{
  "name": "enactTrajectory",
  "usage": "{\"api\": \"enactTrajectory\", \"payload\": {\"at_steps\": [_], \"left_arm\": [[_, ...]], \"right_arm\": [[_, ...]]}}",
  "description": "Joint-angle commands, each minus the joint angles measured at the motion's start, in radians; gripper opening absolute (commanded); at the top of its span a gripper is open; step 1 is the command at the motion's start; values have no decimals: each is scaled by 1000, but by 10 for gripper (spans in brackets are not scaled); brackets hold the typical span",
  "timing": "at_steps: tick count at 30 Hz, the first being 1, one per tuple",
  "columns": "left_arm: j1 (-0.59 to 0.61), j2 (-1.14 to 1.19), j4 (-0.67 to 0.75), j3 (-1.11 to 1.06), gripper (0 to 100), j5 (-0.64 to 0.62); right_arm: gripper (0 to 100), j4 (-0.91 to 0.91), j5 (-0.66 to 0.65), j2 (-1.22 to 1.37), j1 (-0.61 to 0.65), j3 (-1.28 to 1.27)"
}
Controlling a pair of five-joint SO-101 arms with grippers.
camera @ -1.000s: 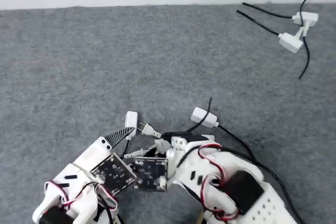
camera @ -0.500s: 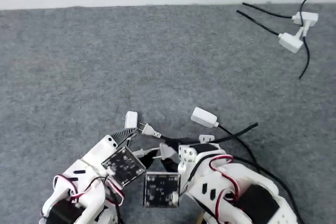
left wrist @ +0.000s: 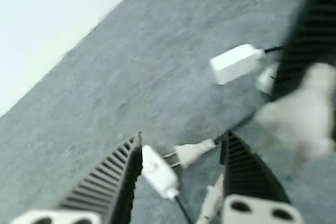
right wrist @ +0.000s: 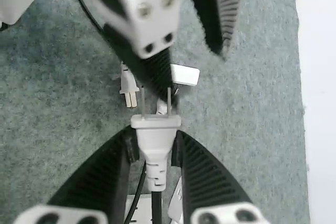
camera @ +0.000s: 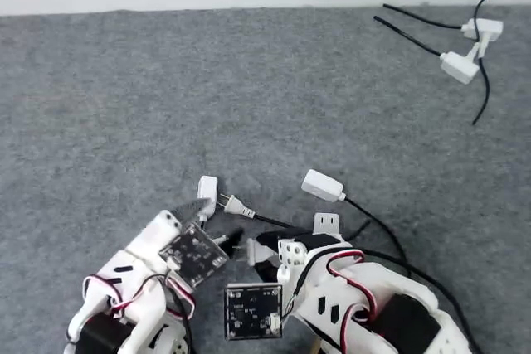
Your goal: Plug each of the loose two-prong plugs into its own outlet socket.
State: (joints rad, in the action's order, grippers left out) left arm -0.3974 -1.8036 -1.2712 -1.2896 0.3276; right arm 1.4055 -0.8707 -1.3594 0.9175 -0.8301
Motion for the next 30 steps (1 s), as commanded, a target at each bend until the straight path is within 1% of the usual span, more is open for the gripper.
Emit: {"api": "enactTrajectory", "payload": {"at_steps": [1,3,10,12,14,16,20,24,27,30], "left_arm": [[126,-6,74,5,236,-6],[146,-6,87,-7,236,-8],[144,-6,152,-73,236,-9],[143,-6,152,-70,236,-17],[143,-6,147,-47,236,-52],[132,-6,98,24,236,-74],[-14,-6,-86,231,236,-72],[-98,-6,-60,191,236,-58],[-158,-6,-83,208,236,-28],[-180,-6,-101,240,236,-23]], "right_arm": [[9,-4,11,-2,-50,3],[9,-4,9,-2,-73,3],[9,-4,12,1,-111,3],[9,-5,14,7,-107,3],[9,-12,14,7,-107,3],[9,-27,21,7,-110,-5],[9,-65,21,7,-111,-40],[9,-70,21,7,-111,-41],[9,-82,21,7,-111,-46],[9,-90,21,7,-113,-46]]}}
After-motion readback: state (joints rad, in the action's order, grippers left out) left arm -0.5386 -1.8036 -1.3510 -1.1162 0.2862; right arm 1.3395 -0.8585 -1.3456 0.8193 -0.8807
